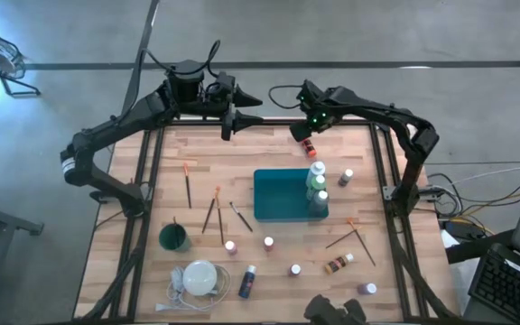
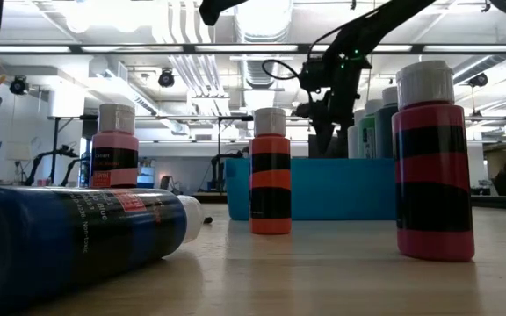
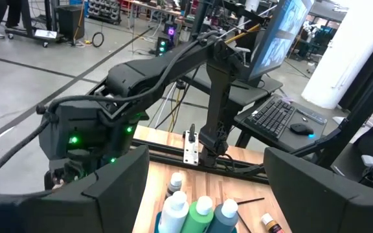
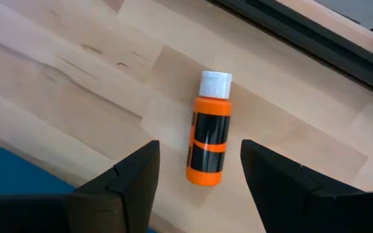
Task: Pick & Place Paint Supplies
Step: Put the orange paint bottle into the blue bin
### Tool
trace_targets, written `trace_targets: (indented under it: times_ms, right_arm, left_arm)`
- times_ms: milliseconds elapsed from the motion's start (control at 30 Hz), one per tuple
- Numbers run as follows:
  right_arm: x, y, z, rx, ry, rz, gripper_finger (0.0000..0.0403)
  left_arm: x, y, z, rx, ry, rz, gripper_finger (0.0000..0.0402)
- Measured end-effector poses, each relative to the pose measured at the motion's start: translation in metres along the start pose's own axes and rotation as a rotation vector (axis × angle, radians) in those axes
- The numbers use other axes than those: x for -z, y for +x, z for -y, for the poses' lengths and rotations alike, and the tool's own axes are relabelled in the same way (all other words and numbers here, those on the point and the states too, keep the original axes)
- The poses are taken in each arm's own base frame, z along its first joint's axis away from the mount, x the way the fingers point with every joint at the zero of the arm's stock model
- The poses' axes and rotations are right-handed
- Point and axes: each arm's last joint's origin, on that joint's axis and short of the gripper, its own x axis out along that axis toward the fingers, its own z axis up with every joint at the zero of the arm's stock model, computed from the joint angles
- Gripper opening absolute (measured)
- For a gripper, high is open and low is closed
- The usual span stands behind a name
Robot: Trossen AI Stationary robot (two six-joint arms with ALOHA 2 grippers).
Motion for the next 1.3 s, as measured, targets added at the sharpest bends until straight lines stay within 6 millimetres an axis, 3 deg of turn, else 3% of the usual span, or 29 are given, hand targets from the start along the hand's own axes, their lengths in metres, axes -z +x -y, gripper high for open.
trace_targets:
  times_ms: [333,700,900,1300]
  right_arm:
    - [0.018,0.025,0.004,0.062,0.011,-0.059,0.0277]
    - [0.021,0.037,0.005,0.047,0.022,-0.029,0.0324]
    - [0.025,0.045,0.007,0.030,0.032,-0.027,0.0320]
    - [0.025,0.070,0.002,0.026,0.024,-0.063,0.0272]
  left_arm:
    - [0.000,0.000,0.000,0.000,0.000,0.000,0.0310]
    - [0.000,0.000,0.000,0.001,0.000,0.000,0.0310]
    - [0.000,0.000,0.000,0.001,0.000,0.000,0.0310]
    - [0.000,0.000,0.000,0.001,0.000,0.000,0.0310]
